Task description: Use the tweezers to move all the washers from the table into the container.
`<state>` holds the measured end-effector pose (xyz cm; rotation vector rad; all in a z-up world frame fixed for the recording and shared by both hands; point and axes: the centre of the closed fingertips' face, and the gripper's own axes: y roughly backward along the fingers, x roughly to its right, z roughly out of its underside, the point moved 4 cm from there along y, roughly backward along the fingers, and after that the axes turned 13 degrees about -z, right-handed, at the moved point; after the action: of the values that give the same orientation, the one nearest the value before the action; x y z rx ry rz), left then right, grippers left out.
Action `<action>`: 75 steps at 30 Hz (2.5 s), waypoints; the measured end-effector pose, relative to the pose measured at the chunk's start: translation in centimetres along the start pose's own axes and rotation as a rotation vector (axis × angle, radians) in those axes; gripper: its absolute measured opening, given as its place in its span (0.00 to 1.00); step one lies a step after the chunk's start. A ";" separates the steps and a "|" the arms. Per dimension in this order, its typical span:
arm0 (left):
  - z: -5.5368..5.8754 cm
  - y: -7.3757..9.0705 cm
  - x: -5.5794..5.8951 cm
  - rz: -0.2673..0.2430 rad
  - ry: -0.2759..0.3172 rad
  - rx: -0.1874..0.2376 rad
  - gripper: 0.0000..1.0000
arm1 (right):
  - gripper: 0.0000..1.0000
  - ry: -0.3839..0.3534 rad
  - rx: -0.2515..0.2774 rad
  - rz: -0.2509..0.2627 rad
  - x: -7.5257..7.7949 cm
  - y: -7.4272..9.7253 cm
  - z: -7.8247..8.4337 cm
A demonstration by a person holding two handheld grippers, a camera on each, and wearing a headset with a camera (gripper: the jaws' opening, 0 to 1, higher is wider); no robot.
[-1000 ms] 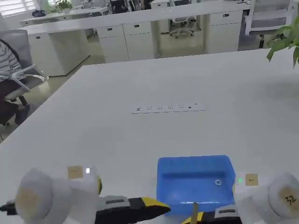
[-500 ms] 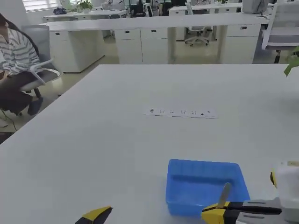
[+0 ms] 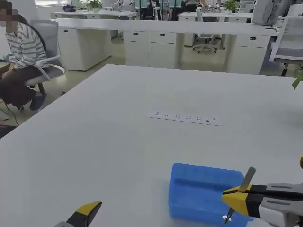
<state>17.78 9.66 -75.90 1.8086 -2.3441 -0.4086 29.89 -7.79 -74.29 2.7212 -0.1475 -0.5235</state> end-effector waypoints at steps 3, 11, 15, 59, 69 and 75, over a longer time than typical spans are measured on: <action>-0.1 0.0 -0.2 -0.003 -0.005 0.008 0.98 | 0.03 -0.009 0.025 0.038 1.0 0.3 -0.6; -0.2 -0.1 -0.5 -0.013 0.034 0.015 0.98 | 0.03 0.014 0.041 0.133 4.2 0.1 -0.5; -0.2 -0.2 -0.6 -0.017 0.027 0.017 0.98 | 0.03 0.005 0.025 0.159 5.8 -0.5 0.4; 0.0 -0.1 -0.8 -0.022 0.050 0.004 0.96 | 0.03 0.067 0.118 0.128 3.9 -1.9 -0.6; 0.1 0.0 -0.7 -0.021 0.050 0.001 0.95 | 0.03 0.085 0.162 0.040 -0.1 -2.3 -0.7; 0.2 -0.1 -0.6 -0.015 0.041 -0.011 0.95 | 0.03 0.106 0.099 0.018 -1.1 -3.4 1.3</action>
<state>17.95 10.26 -76.12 1.8133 -2.2984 -0.3813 28.52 -4.87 -76.36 2.8334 -0.1744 -0.3746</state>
